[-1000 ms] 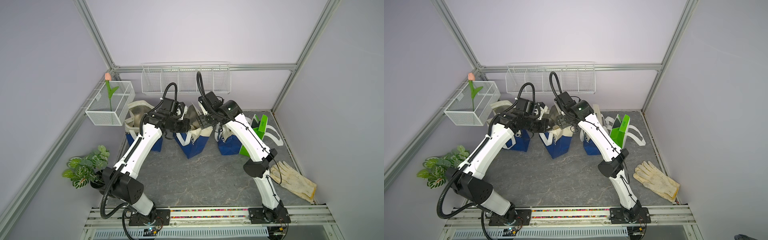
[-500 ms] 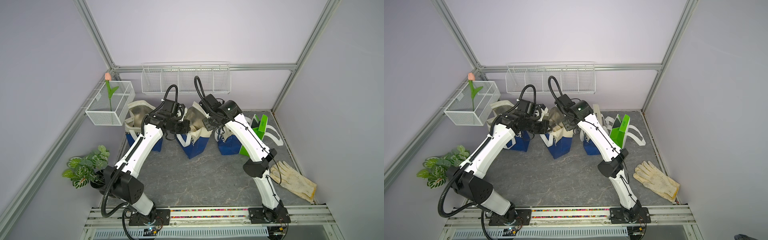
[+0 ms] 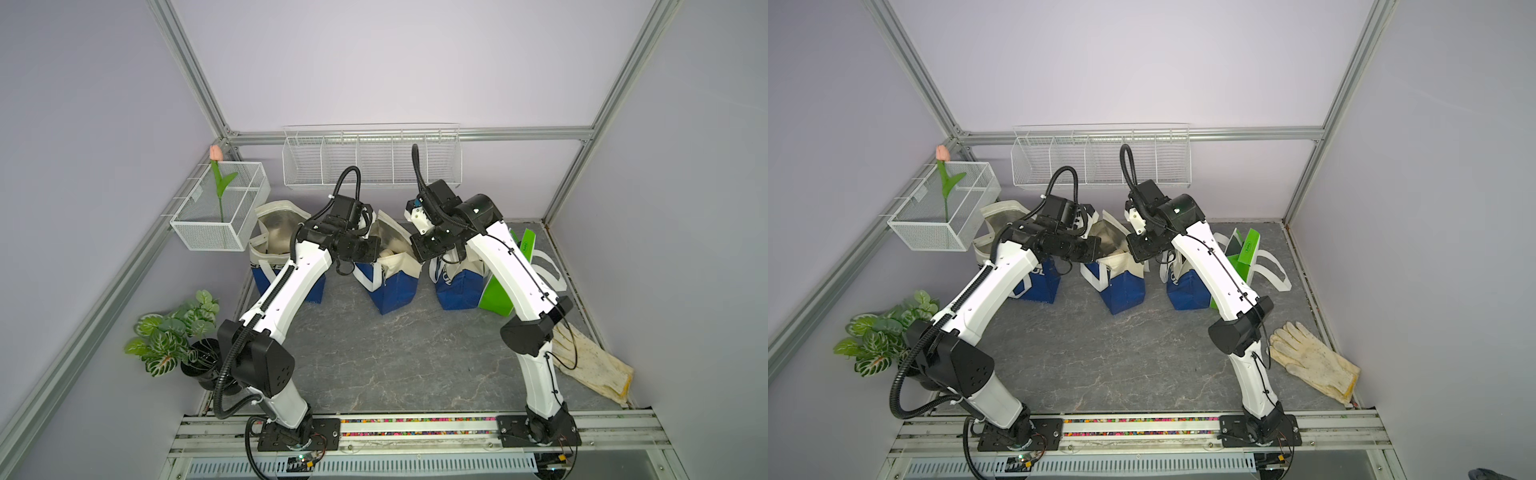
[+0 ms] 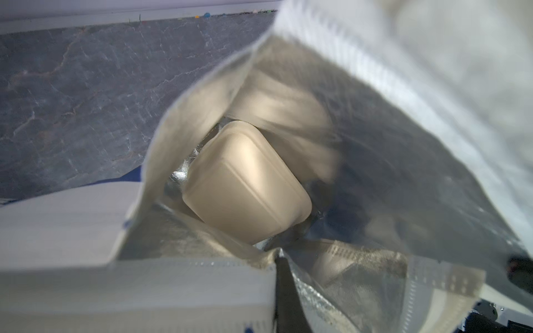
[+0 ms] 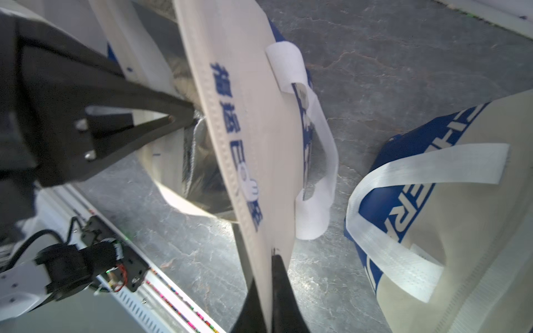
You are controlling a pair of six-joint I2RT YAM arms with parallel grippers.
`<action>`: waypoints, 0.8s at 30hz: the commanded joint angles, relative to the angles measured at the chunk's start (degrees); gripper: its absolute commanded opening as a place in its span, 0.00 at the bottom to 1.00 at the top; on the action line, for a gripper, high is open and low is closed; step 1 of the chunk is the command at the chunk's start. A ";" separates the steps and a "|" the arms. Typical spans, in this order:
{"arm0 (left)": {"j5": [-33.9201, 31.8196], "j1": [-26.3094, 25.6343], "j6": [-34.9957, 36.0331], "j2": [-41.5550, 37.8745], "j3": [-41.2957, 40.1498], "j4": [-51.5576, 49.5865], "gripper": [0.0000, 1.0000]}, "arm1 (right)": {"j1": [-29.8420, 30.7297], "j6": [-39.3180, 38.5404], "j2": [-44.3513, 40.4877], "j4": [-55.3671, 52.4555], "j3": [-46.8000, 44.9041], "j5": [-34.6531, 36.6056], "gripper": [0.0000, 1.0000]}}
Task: Open the takeout bag
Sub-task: Place the takeout bag at the center of the board.
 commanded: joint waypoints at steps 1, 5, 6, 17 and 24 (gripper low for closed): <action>-3.83 0.15 5.60 2.56 4.30 -1.24 0.00 | -3.17 3.15 -9.69 10.91 -11.68 -17.03 0.07; -1.31 0.19 8.38 2.73 4.23 -2.01 0.00 | -9.57 12.46 -21.88 35.07 -35.78 -31.60 0.07; -0.21 0.16 9.72 2.49 3.87 -2.10 0.00 | -10.89 15.43 -23.66 40.05 -40.07 -33.18 0.07; -6.83 0.07 12.85 1.89 3.06 -3.23 0.00 | -7.67 18.28 -18.56 43.93 -43.83 -23.96 0.07; -11.14 0.11 11.13 1.65 0.71 -2.06 0.31 | -6.87 18.34 -16.08 42.21 -41.23 -17.89 0.07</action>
